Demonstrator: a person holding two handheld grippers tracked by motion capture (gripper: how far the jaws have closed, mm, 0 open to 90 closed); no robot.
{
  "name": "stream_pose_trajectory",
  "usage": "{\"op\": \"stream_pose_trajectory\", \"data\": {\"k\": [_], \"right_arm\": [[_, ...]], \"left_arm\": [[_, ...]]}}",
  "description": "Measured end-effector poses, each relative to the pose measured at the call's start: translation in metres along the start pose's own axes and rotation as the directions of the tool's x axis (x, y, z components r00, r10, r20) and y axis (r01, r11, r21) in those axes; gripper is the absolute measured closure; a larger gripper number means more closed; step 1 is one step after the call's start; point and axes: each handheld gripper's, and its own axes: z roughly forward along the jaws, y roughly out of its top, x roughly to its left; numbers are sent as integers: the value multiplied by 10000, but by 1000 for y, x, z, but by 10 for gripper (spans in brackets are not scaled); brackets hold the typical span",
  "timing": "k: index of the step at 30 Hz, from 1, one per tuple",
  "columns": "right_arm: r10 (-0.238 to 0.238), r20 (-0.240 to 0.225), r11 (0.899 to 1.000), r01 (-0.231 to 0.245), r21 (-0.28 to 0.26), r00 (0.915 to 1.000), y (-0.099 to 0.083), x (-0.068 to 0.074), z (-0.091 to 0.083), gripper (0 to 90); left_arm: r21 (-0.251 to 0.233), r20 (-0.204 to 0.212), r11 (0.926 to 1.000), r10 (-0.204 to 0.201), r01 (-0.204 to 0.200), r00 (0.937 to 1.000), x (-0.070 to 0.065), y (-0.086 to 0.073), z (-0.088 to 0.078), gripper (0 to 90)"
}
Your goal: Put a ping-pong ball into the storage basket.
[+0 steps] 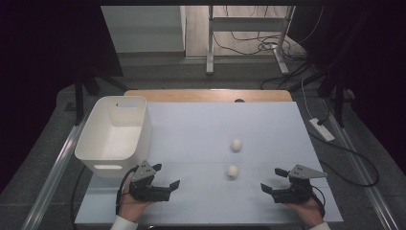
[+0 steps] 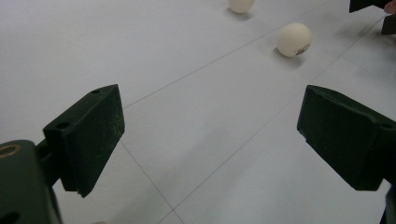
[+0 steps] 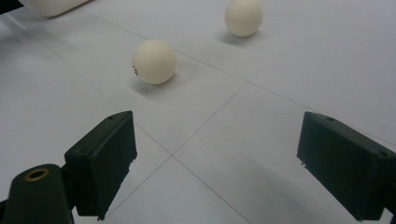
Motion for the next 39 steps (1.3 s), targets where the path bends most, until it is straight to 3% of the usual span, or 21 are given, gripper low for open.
{"op": "stream_pose_trajectory", "data": {"k": [6,17,39], "right_arm": [[1,-11,10000,-1,31,10000,1,1,3,119],[-78,55,9998,77,166,10000,4,4,8,122],[-174,17,9998,174,39,9998,6,5,11,128]], "left_arm": [[-21,-84,10000,58,-58,9999,-2,6,0,84],[6,124,9997,237,-238,9996,-7,17,2,84],[294,537,9980,548,-565,9971,-19,41,24,93]]}}
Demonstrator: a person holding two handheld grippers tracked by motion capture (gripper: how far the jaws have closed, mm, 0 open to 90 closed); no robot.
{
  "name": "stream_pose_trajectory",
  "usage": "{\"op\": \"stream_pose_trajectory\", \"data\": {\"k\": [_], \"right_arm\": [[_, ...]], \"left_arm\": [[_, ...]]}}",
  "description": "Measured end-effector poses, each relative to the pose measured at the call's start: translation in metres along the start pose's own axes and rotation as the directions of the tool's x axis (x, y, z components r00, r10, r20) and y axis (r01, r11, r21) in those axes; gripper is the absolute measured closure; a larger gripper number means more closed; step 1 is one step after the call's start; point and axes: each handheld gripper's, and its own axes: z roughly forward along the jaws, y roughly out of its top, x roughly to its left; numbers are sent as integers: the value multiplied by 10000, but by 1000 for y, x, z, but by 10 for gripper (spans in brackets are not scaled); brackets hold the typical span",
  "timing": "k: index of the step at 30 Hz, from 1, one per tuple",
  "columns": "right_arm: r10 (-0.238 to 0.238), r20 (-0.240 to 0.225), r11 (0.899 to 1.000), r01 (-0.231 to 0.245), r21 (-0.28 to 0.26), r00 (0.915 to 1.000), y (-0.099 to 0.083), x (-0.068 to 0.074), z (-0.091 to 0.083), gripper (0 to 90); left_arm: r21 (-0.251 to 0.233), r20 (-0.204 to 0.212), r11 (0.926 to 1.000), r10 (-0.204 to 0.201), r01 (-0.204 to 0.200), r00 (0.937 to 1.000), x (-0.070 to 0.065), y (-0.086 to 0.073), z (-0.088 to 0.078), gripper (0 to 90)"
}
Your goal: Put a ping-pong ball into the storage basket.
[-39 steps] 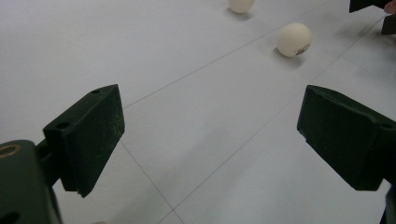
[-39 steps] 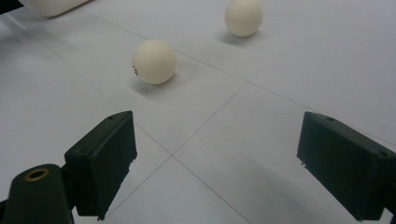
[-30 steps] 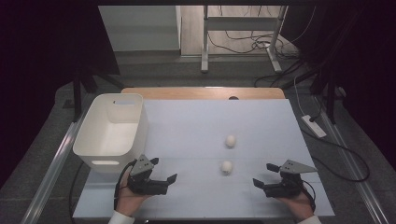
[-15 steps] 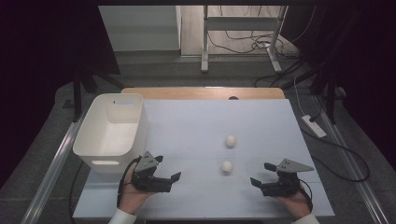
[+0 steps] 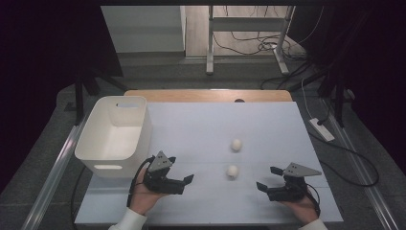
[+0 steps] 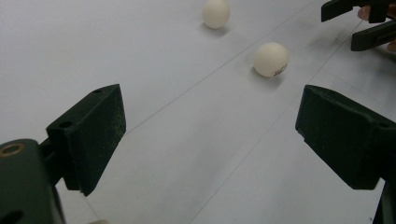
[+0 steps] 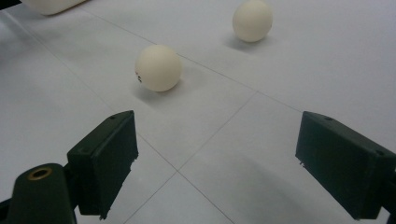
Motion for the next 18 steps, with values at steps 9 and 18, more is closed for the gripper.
{"op": "stream_pose_trajectory", "data": {"k": [9,18], "right_arm": [[-72,10,10000,72,61,10000,0,-1,1,126],[-23,95,10000,23,83,10000,0,0,2,123]], "left_arm": [[132,232,9998,151,-154,9996,-6,9,12,96],[-6,379,9998,176,-176,9991,-6,18,16,96]]}}
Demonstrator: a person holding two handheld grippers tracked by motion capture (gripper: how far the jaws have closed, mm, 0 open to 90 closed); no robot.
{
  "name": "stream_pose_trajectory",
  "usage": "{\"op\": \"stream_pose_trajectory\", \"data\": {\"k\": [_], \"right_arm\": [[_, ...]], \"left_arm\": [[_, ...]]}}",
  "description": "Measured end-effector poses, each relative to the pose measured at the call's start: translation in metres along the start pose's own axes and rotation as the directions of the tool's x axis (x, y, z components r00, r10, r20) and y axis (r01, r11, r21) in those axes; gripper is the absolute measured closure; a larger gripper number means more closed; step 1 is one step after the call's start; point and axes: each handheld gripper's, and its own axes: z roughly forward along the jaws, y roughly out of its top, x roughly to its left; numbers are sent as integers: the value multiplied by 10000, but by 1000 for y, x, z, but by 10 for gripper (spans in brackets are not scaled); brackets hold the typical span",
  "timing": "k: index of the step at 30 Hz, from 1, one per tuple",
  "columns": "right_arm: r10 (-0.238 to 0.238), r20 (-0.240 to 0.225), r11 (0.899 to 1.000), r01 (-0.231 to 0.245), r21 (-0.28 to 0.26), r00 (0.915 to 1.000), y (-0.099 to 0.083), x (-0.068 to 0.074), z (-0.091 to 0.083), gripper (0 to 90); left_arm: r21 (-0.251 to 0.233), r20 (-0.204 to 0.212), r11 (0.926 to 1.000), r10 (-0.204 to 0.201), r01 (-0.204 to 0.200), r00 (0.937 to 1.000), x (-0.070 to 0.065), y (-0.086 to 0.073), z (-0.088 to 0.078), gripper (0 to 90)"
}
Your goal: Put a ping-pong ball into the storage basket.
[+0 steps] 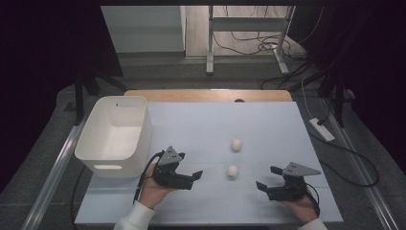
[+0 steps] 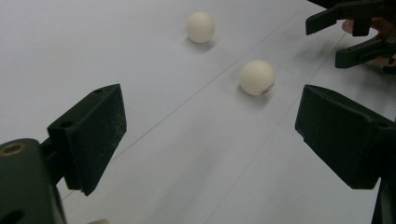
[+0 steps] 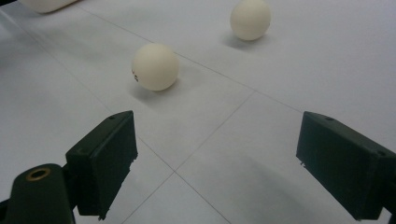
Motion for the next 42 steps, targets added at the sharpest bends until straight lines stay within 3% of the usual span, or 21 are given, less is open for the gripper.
{"op": "stream_pose_trajectory", "data": {"k": [25,29,42], "right_arm": [[2,-45,10000,-2,-78,10000,0,1,-1,123],[-30,8,10000,30,-27,10000,0,1,-1,123],[-56,10,10000,56,-55,10000,0,2,-1,123]], "left_arm": [[123,502,9999,-103,97,9987,-6,8,20,96],[215,540,9997,76,-88,9985,-9,10,25,96],[331,693,9994,113,-136,9975,-11,16,33,97]]}}
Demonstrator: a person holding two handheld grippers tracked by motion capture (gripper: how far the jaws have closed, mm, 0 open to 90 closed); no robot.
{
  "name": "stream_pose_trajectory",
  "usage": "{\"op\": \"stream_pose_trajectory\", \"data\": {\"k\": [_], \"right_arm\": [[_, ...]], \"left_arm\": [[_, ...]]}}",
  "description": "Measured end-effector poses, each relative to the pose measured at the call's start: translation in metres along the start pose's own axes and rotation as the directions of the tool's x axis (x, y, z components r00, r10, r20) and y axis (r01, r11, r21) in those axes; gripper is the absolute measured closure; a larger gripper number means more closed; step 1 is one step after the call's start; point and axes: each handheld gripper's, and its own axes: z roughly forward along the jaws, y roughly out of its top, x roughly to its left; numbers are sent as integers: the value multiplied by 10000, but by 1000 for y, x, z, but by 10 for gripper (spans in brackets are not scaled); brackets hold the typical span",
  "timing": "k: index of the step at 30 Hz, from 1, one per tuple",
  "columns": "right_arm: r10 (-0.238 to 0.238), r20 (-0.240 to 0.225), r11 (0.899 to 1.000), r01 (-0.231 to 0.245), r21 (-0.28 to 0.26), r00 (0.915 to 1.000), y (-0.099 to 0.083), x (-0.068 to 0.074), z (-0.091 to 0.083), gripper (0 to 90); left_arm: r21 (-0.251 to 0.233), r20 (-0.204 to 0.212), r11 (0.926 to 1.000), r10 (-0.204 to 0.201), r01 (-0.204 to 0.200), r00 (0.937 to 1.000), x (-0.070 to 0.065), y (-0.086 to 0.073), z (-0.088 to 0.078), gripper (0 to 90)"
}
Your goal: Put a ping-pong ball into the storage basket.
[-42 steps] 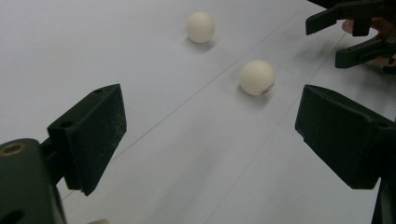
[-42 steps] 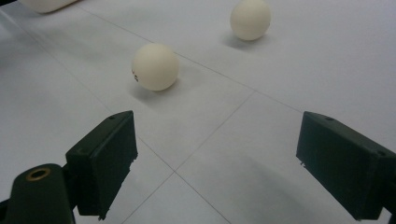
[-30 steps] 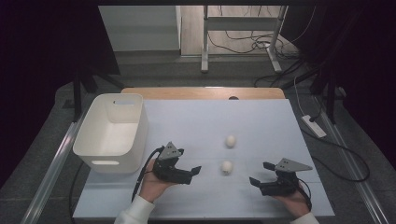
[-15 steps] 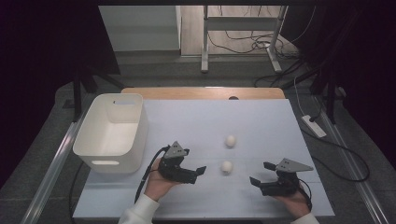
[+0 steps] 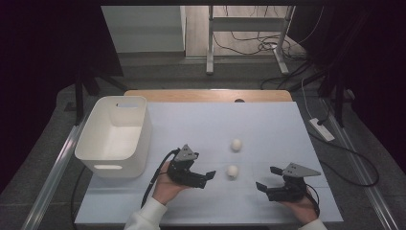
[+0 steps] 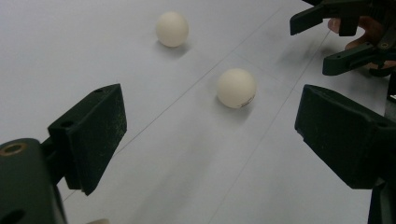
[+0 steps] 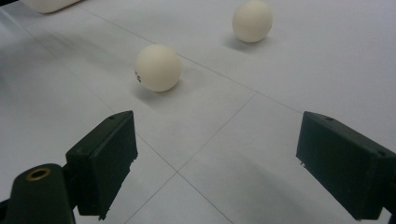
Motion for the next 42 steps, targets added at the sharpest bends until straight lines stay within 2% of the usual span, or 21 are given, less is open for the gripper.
{"op": "stream_pose_trajectory", "data": {"k": [17,30,42], "right_arm": [[-42,27,10000,42,-9,10000,0,-1,0,124],[-85,-9,10000,85,17,10000,0,-1,1,124],[-66,-5,10000,66,7,10000,0,-1,0,124]], "left_arm": [[234,236,9995,210,-215,9995,-4,9,18,99],[356,516,9992,143,-161,9986,-4,13,35,100],[590,656,9975,355,-394,9972,-7,18,48,100]]}}
